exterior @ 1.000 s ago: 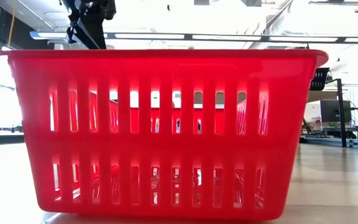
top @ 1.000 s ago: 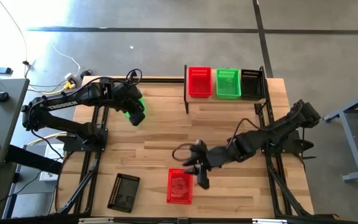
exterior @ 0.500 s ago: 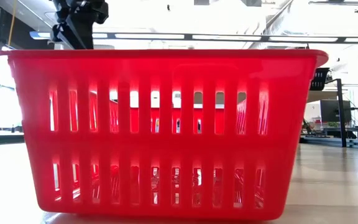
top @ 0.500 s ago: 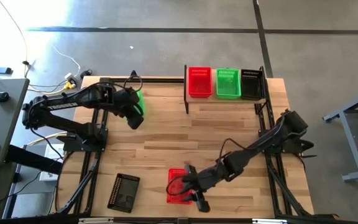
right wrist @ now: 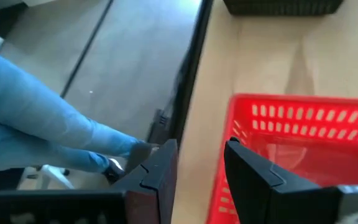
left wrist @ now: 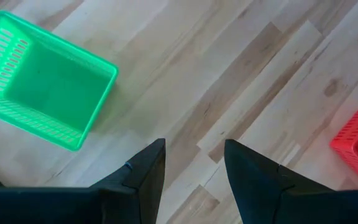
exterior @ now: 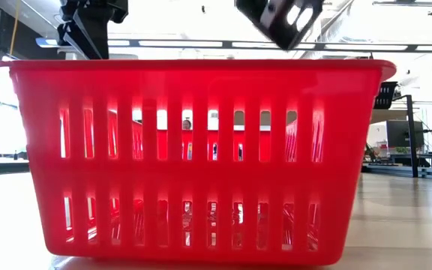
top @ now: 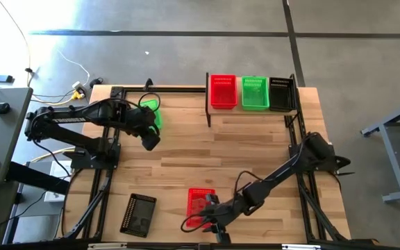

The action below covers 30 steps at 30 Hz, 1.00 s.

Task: Stack baskets on shelf by color
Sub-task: Stack the red bin on top of the red bin

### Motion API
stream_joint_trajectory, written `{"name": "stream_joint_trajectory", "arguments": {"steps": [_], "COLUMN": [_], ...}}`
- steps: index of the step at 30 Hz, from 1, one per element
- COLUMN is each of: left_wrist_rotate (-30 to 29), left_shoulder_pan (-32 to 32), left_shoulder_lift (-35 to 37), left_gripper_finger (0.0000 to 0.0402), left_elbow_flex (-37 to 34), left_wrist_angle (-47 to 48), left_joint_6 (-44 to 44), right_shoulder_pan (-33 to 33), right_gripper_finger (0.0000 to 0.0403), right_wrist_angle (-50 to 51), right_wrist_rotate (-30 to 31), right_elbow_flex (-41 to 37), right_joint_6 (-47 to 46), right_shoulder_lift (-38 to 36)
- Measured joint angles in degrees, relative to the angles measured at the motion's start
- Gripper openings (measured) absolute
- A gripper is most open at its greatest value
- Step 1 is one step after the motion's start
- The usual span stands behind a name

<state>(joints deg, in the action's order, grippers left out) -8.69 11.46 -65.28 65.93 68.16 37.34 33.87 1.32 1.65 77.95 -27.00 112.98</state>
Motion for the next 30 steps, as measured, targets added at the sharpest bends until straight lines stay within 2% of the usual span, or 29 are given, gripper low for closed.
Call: {"name": "stream_joint_trajectory", "arguments": {"steps": [5, 20, 30], "left_wrist_rotate": [-1.9, -2.5, -2.8], "left_shoulder_pan": [-0.7, -0.7, -0.7], "left_shoulder_lift": [0.0, 0.0, 0.0], "left_gripper_finger": [0.0154, 0.0154, 0.0154], "left_elbow_flex": [0.0, 0.0, 0.0], "left_wrist_angle": [0.1, 0.2, 0.2], "left_joint_6": [0.1, 0.2, 0.0], "right_shoulder_pan": [0.3, 0.3, 0.4], "right_gripper_finger": [0.0118, 0.0118, 0.0118], "right_wrist_angle": [-0.3, -2.2, 5.4], "right_wrist_rotate": [2.3, 0.9, 2.6], "right_elbow_flex": [0.0, 0.0, 0.0], "right_joint_6": [-1.4, -4.7, -8.8], "right_shoulder_lift": [2.4, 6.2, 6.5]}}
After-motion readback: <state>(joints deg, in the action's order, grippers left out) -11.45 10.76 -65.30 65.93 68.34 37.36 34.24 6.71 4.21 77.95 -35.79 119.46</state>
